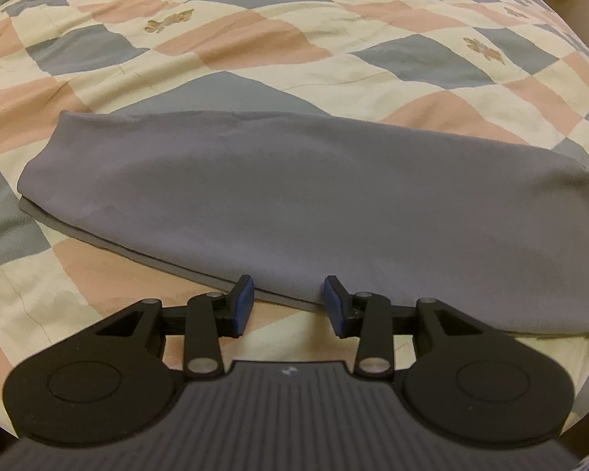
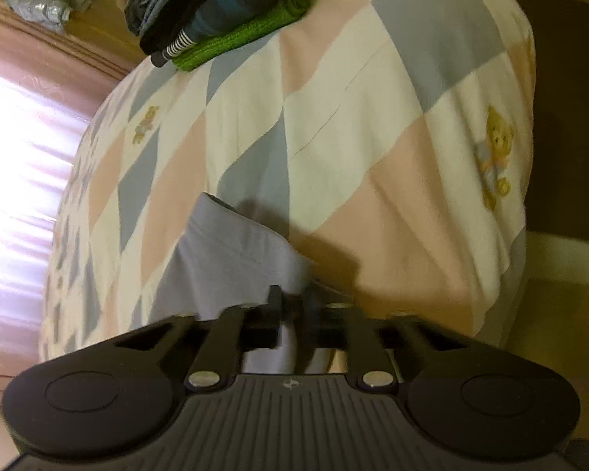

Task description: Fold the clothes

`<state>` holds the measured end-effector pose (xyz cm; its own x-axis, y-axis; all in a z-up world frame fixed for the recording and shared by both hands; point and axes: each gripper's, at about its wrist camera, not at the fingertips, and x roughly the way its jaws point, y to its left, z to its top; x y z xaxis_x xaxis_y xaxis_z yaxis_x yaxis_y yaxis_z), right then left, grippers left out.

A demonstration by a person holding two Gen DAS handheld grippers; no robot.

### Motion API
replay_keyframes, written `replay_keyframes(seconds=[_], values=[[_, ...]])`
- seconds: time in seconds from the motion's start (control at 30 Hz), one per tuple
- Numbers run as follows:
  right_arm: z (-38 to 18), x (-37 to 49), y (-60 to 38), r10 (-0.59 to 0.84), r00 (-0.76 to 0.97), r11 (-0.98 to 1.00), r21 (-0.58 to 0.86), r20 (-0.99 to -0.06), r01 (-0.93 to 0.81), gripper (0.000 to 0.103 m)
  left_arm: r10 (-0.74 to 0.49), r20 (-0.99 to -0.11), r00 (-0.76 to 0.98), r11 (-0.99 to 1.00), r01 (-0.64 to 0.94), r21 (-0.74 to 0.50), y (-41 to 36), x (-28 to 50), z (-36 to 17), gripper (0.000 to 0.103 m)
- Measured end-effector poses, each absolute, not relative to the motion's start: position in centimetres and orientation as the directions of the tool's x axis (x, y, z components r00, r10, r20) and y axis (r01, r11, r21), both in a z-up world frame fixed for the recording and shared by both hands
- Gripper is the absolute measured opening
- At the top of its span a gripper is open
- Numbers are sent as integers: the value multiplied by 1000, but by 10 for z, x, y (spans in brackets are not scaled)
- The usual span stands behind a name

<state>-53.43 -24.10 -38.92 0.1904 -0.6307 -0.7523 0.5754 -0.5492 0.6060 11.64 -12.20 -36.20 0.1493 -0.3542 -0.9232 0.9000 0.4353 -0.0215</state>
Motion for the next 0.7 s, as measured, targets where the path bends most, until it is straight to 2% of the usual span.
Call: replay_keyframes(seconds=[0.17,0.2,0.27,0.3,0.43,0.53,0.57,0.63,0.7], values=[[-373,-534,-228,-603,174,-558,567,-779,605,5,-344,-926,158,452,892,-15,-124,124,-364,35],[-381,-534,-230,-570,174,-572,540,-803,618,8,-337,-928,159,455,890,-13,-126,124,-364,35],[-396,-531,-240,-519,166,-572,485,-838,661,21,-343,-926,159,444,896,-11,-127,123,-361,36],[-395,-528,-241,-519,146,-561,464,-842,685,24,-350,-923,160,432,902,-7,-127,121,-358,36],[-353,-492,-232,-608,-71,-478,293,-791,828,37,-372,-913,169,405,914,4,-126,116,-352,39],[-343,-455,-224,-679,-38,-321,249,-733,914,37,-379,-909,173,404,915,6,-128,113,-357,43],[-351,-446,-227,-655,-12,-284,232,-755,930,38,-371,-912,174,405,914,10,-131,112,-361,47],[-368,-429,-232,-593,35,-214,199,-804,956,41,-333,-926,176,410,912,25,-136,111,-370,48],[-386,-425,-235,-513,14,-265,175,-858,948,42,-296,-937,185,404,913,53,-139,108,-373,48]])
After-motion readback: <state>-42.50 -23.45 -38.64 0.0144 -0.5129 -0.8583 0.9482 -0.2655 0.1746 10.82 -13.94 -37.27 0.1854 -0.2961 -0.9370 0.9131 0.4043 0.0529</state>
